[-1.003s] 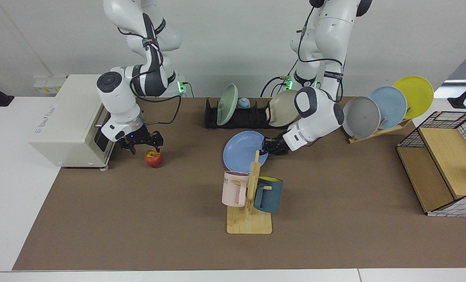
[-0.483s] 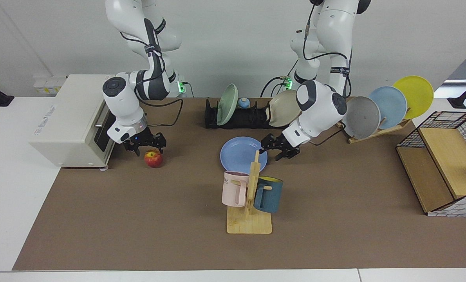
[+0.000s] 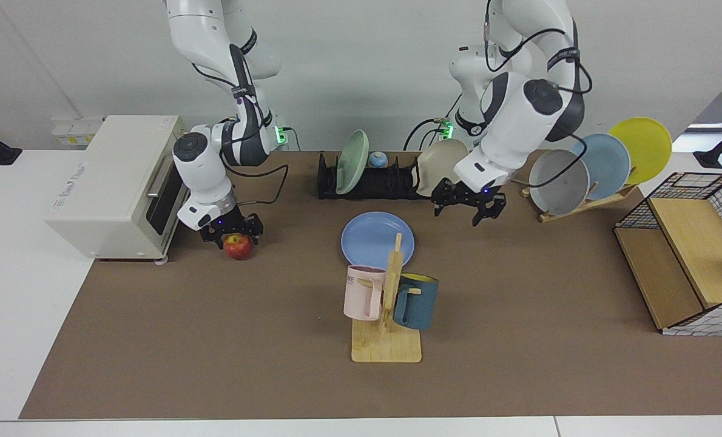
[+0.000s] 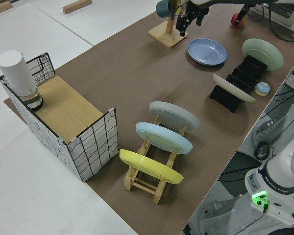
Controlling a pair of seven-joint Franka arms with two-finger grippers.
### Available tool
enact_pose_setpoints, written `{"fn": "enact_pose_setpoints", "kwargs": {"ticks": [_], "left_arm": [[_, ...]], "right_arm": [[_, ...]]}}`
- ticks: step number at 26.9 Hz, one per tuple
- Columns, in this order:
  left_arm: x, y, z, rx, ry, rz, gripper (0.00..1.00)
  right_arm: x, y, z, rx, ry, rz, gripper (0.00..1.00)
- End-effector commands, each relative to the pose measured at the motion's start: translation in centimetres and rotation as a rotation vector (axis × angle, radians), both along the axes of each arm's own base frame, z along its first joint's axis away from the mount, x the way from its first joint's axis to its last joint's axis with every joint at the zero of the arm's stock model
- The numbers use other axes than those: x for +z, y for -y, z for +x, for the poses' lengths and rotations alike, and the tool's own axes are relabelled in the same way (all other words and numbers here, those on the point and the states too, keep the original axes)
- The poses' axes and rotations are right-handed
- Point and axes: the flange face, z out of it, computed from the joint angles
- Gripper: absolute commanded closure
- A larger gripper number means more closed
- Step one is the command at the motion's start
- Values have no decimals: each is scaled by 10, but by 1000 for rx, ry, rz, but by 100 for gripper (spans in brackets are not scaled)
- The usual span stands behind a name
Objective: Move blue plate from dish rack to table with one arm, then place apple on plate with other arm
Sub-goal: 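Release the plate and withdraw the left gripper while the right gripper grasps the apple, then carry the apple with the right gripper toward the blue plate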
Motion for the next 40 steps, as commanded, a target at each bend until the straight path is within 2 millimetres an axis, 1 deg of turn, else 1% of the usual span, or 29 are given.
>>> {"fn": "enact_pose_setpoints", "kwargs": {"ticks": [1,2,4,5,6,7,8,10,11,14,17,20,22,23,24,26,27,28,29,32,34,37,40], "left_arm": [[62,-15,-13,-9,-15,106,0],[78,-21,-15,-9,-24,123,0],[94,-36,-19,6,-54,138,0],[103,-43,-23,9,-64,143,0],[114,-47,-30,9,-67,146,0],[123,-50,-37,12,-63,148,0],[133,-54,-44,15,-53,149,0],[147,-60,-52,26,-42,152,0],[149,-63,-55,29,-44,160,0],[154,-66,-59,27,-50,205,0],[170,-63,-64,16,-43,248,0],[170,-63,-62,18,-48,242,0],[170,-66,-59,25,-50,233,0],[172,-67,-58,28,-46,229,0],[174,-67,-57,30,-41,226,0],[176,-67,-50,39,-37,218,0],[177,-66,-46,40,-36,216,0],[179,-67,-42,44,-34,210,0],[180,-66,-38,44,-41,201,0],[184,-68,-34,52,-57,176,0],[185,-70,-34,54,-58,167,0],[191,-72,-39,45,-43,168,0],[189,-69,-47,37,-55,174,0]], "right_arm": [[-1,5,-1,28,18,12,1],[-1,9,-1,21,15,12,9],[-1,10,-1,25,10,11,46],[-2,9,-2,27,7,11,61],[-2,8,-2,29,5,11,73],[-1,8,-2,32,3,11,91],[0,5,-2,37,3,11,100],[8,2,2,34,21,14,100],[12,1,5,35,27,15,100],[31,-3,12,38,45,19,100],[60,-20,23,41,27,31,100],[90,-40,33,10,8,41,100],[112,-46,42,-12,21,48,100],[118,-50,43,-17,17,51,100],[120,-58,42,-16,2,52,100],[121,-81,37,-35,-26,47,100],[123,-89,36,-55,-27,43,100],[126,-93,36,-77,-22,44,100],[130,-102,36,-85,-17,46,100],[138,-137,33,-98,-5,56,100],[140,-158,28,-119,5,65,100],[143,-193,17,-148,14,82,100],[139,-227,4,-163,3,91,100]]}}
